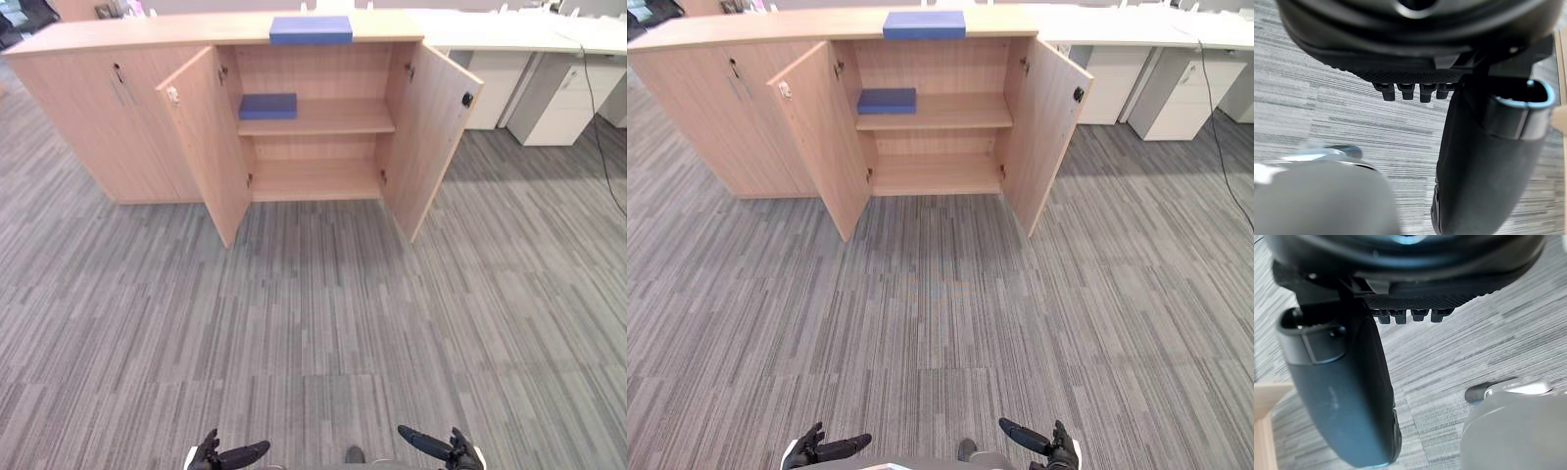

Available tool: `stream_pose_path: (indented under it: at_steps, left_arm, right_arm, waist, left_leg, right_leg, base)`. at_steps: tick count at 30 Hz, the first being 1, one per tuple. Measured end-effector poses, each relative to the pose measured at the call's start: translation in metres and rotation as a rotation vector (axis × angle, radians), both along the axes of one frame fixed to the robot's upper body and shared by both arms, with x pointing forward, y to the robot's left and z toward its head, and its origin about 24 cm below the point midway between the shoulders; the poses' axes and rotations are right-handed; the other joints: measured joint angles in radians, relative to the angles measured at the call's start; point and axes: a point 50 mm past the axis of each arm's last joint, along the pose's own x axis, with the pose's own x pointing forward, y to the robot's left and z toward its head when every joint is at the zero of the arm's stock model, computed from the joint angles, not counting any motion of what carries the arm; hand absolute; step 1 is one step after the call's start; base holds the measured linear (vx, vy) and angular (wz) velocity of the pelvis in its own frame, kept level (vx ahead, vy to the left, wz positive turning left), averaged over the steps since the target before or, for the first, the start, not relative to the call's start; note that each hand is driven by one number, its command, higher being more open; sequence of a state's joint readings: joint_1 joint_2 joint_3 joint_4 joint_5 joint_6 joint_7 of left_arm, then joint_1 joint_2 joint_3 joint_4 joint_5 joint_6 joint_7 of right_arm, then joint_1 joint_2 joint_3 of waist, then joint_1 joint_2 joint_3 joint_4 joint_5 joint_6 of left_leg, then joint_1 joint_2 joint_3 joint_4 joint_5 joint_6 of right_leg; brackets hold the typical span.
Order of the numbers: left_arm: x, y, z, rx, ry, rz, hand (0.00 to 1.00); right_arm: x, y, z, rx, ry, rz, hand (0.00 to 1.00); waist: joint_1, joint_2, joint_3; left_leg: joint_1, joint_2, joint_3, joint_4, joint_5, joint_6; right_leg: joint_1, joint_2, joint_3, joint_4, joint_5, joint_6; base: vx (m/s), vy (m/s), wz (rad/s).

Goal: Walk over to the cabinet, pick up the folder, carry it to the office cabinet, place the folder inside the office cabinet, then close the office cabinet door

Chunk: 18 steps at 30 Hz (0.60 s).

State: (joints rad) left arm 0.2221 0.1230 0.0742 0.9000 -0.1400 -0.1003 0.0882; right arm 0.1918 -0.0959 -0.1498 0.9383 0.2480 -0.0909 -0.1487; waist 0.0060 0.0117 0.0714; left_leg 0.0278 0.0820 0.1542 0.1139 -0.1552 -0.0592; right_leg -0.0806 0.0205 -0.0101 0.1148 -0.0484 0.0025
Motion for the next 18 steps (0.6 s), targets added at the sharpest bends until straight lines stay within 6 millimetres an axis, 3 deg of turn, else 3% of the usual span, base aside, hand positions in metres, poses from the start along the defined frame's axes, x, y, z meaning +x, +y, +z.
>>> stream_pose_path:
  at_steps: [4, 8, 11, 15, 16, 18]
  left_arm:
    - [0.037, 0.001, 0.021, 0.020, -0.185, -0.016, 1.00]
    - [0.057, 0.001, 0.033, 0.031, -0.289, -0.032, 1.00]
    - [0.062, 0.001, 0.037, 0.033, -0.318, -0.036, 1.00]
    - [0.062, -0.003, 0.038, 0.026, -0.326, -0.027, 1.00]
    - [0.062, -0.004, 0.039, 0.023, -0.333, -0.026, 1.00]
    - [0.068, -0.009, 0.046, 0.016, -0.378, -0.032, 1.00]
  right_arm:
    - [0.031, -0.002, 0.016, -0.043, -0.132, 0.070, 1.00]
    - [0.051, -0.004, 0.027, -0.072, -0.217, 0.119, 1.00]
    - [0.060, -0.002, 0.030, -0.084, -0.232, 0.153, 1.00]
    - [0.070, 0.000, 0.033, -0.099, -0.248, 0.192, 1.00]
    - [0.072, 0.001, 0.034, -0.100, -0.252, 0.200, 1.00]
    - [0.080, 0.000, 0.037, -0.109, -0.272, 0.208, 1.00]
  waist:
    - [-0.009, -0.007, 0.021]
    - [-0.023, -0.005, 0.026]
    - [-0.022, -0.004, 0.050]
    - [-0.019, 0.007, 0.078]
    - [-0.019, 0.009, 0.079]
    - [-0.018, 0.015, 0.102]
  left_leg:
    - [0.045, -0.008, 0.045, -0.038, -0.002, -0.005]
    - [0.063, -0.030, 0.053, -0.042, -0.003, -0.005]
    - [0.063, -0.045, 0.068, -0.034, -0.006, 0.000]
    - [0.032, -0.048, 0.086, 0.057, -0.058, 0.024]
    - [0.023, -0.047, 0.088, 0.069, -0.064, 0.031]
    - [0.016, -0.058, 0.090, 0.089, -0.090, 0.040]
  right_leg:
    - [0.036, -0.003, 0.019, -0.055, 0.016, 0.018]
    - [0.070, -0.026, 0.026, -0.100, 0.029, 0.038]
    - [0.072, -0.040, 0.031, -0.107, 0.034, 0.046]
    - [0.068, -0.049, 0.041, -0.097, 0.033, 0.051]
    - [0.058, -0.050, 0.042, -0.082, 0.027, 0.059]
    - [-0.047, -0.062, 0.036, 0.133, -0.065, 0.087]
  base:
    - [0.13, 0.064, -0.20]
    - [0.12, 0.089, -0.10]
    - [0.10, 0.096, -0.09]
    - [0.09, 0.081, -0.18]
    - [0.08, 0.067, -0.17]
    - [0.06, 0.076, -0.05]
